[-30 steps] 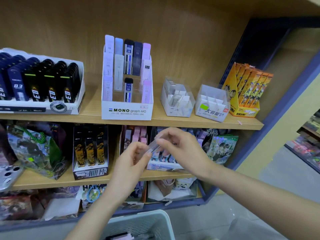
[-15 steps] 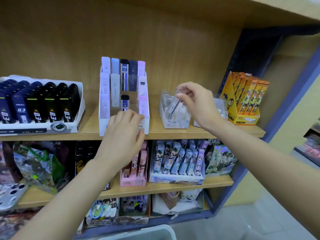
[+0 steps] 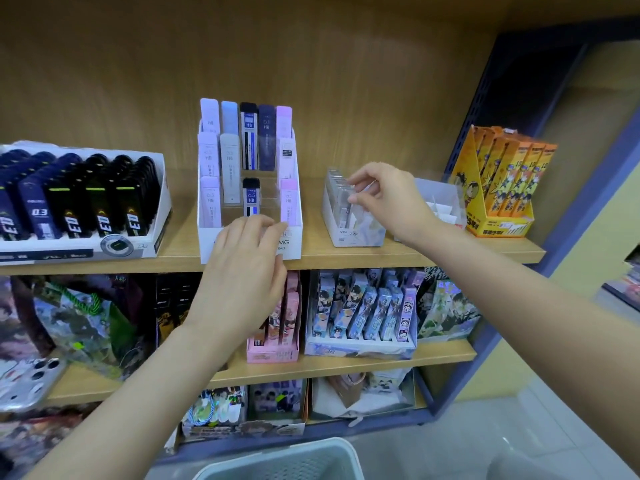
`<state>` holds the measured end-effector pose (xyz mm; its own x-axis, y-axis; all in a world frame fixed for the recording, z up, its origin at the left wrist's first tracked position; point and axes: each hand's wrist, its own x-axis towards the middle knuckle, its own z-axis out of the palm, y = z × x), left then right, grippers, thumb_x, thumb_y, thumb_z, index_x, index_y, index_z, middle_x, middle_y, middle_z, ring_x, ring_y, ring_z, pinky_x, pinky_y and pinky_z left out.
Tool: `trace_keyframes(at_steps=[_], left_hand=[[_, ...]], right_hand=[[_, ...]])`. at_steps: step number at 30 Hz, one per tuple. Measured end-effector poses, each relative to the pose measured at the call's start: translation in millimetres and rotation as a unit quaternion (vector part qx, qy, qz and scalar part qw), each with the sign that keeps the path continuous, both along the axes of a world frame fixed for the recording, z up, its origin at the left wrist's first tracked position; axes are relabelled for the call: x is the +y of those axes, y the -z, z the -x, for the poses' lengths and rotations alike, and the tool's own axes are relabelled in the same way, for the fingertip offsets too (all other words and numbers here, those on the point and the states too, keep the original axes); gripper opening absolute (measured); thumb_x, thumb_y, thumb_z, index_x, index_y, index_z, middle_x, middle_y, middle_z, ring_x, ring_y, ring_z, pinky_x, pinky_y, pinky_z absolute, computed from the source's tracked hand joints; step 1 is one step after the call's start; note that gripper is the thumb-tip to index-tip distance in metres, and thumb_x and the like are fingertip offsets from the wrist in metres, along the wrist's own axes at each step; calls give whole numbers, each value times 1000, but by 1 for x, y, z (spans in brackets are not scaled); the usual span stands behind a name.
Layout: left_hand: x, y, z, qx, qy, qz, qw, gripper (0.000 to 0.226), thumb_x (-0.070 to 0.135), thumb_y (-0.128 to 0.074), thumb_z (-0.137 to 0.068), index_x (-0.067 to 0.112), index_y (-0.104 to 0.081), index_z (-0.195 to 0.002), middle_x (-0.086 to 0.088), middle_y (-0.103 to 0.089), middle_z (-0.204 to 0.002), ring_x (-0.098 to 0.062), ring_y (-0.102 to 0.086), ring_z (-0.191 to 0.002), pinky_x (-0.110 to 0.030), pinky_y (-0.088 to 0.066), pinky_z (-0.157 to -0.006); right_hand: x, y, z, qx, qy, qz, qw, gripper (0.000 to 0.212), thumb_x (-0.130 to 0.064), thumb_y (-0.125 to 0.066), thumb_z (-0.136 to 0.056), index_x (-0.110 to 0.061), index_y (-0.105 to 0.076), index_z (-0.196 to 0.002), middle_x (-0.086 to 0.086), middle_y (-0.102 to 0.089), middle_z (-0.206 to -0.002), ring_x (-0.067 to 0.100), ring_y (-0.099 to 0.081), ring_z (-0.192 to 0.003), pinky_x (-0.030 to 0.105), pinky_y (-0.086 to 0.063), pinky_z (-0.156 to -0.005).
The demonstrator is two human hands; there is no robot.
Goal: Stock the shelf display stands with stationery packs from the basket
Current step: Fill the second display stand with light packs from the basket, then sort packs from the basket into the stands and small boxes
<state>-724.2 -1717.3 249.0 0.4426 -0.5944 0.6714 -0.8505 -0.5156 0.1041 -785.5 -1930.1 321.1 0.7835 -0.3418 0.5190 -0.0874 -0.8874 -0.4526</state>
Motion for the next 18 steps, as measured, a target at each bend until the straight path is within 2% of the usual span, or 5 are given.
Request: trace_keyframes(at_steps=[5, 8, 11, 14, 18], left_hand=[[10, 0, 5, -54, 13, 13, 998, 32, 14, -40, -85, 1, -62, -105, -13, -58, -97, -31, -52, -89, -33, -31, -79], [24, 13, 17, -59, 34, -9, 998, 29, 17, -39, -83, 4, -62, -95, -11, -57, -89, -32, -53, -81, -35, -32, -73], [38, 45, 28, -44, 54, -40, 997, 26, 18, -41, -82, 7, -62, -90, -7, -56, -85, -29, -52, -77, -36, -32, -73], [53, 95, 33, 4, 66, -82, 994, 23, 21, -41, -82, 11, -61, -85, -2, -55, -82, -23, -48, -76, -33, -28, -71], [82, 184, 34, 88, 42, -166, 981, 27, 26, -39, -78, 15, -63, -83, -1, -56, -80, -23, -52, -73, -32, -28, -69]], right_hand=[[8, 6, 13, -44, 26, 59, 997, 13, -20, -62, -91, -18, -57, -103, -9, -46, -97, 3, -48, -75, 19, -42, -74], [21, 21, 32, -57, 44, 133, 988, 13, -24, -53, -96, -17, -58, -106, -12, -43, -98, 2, -41, -86, 19, -33, -69], [32, 53, 53, -63, 43, 172, 982, 12, -17, -51, -96, -12, -59, -103, -11, -42, -96, 3, -35, -88, 16, -24, -70], [42, 100, 69, -28, 22, 178, 983, 12, -18, -50, -95, -11, -60, -97, -5, -49, -90, 9, -40, -83, 16, -25, -71], [55, 175, 79, 76, -29, 170, 982, 25, -27, -38, -93, -13, -59, -93, 0, -56, -88, 13, -44, -83, 20, -29, -70]])
